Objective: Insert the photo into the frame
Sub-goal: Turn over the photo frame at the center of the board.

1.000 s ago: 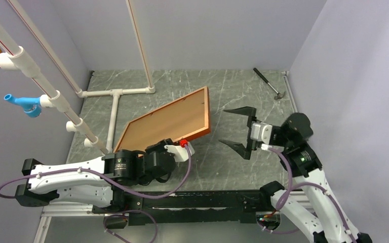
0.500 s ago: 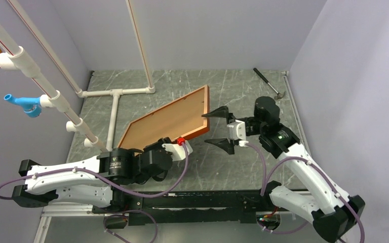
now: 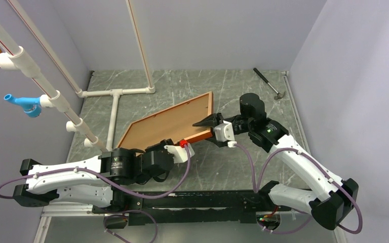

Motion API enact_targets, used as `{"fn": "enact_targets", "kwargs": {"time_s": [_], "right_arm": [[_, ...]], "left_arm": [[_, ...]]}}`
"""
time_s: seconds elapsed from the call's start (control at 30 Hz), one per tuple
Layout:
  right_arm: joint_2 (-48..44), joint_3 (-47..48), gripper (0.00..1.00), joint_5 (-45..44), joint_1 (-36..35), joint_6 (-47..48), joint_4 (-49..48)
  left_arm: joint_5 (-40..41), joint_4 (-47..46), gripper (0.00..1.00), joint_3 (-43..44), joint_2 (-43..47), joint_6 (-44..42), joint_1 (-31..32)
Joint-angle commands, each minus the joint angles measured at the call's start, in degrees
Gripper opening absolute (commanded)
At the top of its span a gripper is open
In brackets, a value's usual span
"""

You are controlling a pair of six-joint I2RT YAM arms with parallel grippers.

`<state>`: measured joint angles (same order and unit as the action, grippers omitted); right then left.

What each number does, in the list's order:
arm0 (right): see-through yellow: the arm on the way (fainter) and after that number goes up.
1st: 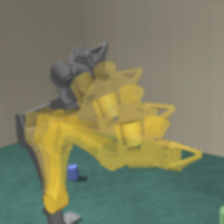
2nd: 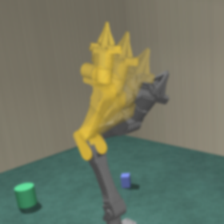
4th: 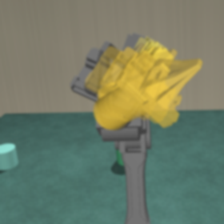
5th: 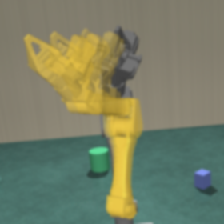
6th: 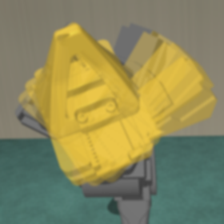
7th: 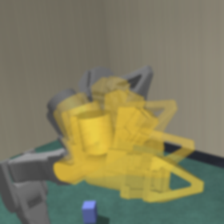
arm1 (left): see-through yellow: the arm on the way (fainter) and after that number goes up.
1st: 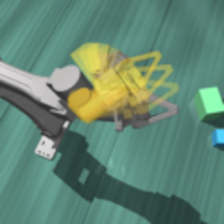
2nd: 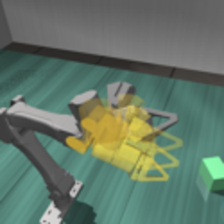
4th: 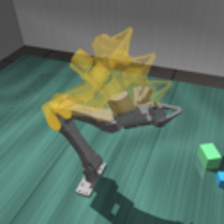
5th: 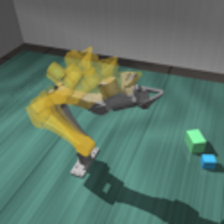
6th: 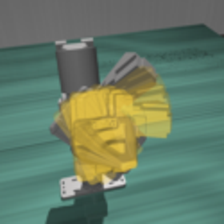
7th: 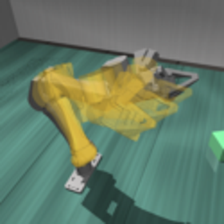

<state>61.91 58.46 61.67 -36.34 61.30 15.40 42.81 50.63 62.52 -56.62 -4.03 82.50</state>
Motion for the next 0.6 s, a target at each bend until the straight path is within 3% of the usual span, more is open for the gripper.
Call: {"fn": "enact_targets", "kwargs": {"time_s": [0.0,0.1,0.2,0.37,0.4,0.5,0.57], "right_arm": [[-1.35,1.84,0.35,2.16,-0.67,1.95,2.94],[-2.00,2.86,0.14,1.82,-0.62,2.88,6.61],[-2.62,3.55,0.01,2.06,-0.68,3.55,10.06],[-4.53,2.66,0.00,3.09,-0.69,1.18,10.80],[-4.98,2.22,0.00,3.18,-0.65,0.39,10.39],[-6.46,0.78,0.00,3.67,-0.66,-2.02,8.84],[-7.21,-0.12,0.00,3.92,-0.62,-4.49,7.64]], "left_arm": [[-2.54,-10.42,0.00,3.97,1.98,5.30,0.26],[-2.34,-11.19,0.00,4.20,2.34,5.52,0.27],[-2.81,-12.25,0.01,4.41,2.71,5.30,0.25],[-3.27,-12.32,0.10,6.65,2.59,4.95,0.25],[-3.26,-12.17,0.16,7.30,2.49,4.81,0.26],[-3.53,-12.10,0.61,9.20,2.38,4.74,0.24],[-4.02,-12.59,0.81,10.14,2.53,4.74,0.28]]}}
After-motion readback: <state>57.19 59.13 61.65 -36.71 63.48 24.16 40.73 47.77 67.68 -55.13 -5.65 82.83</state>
